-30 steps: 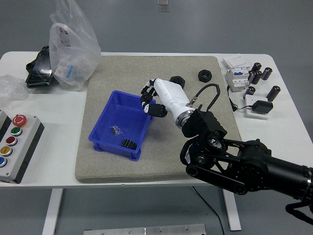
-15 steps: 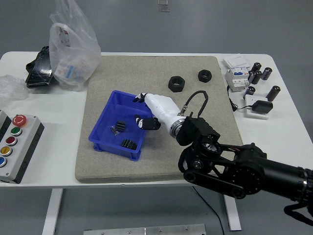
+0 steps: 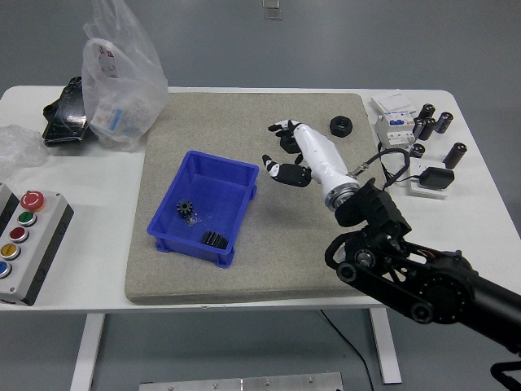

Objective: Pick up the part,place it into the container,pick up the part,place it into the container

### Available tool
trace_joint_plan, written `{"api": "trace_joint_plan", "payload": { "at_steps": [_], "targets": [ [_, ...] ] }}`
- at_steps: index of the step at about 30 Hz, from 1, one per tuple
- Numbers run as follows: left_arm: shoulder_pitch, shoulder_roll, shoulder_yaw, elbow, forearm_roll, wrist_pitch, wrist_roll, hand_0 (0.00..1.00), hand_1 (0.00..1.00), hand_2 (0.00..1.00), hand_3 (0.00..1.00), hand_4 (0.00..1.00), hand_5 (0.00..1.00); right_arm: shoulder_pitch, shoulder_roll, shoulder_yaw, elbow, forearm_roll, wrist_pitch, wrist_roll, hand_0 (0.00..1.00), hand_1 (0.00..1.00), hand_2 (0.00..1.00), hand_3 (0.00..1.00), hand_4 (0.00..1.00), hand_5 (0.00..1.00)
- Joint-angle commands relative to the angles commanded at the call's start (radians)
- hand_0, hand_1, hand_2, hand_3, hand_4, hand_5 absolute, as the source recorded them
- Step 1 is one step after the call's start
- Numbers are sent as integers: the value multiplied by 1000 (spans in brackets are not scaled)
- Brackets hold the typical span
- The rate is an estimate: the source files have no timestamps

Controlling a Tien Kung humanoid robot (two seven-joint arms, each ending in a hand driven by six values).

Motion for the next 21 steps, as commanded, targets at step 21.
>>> {"api": "trace_joint_plan", "payload": {
  "at_steps": [21],
  "targets": [
    [9,-10,4,0,-10,2,-16,626,528,516,618,693,331,-460,-34,372,-72,778,106,772,795,710,713,676,772,490]
  ]
}}
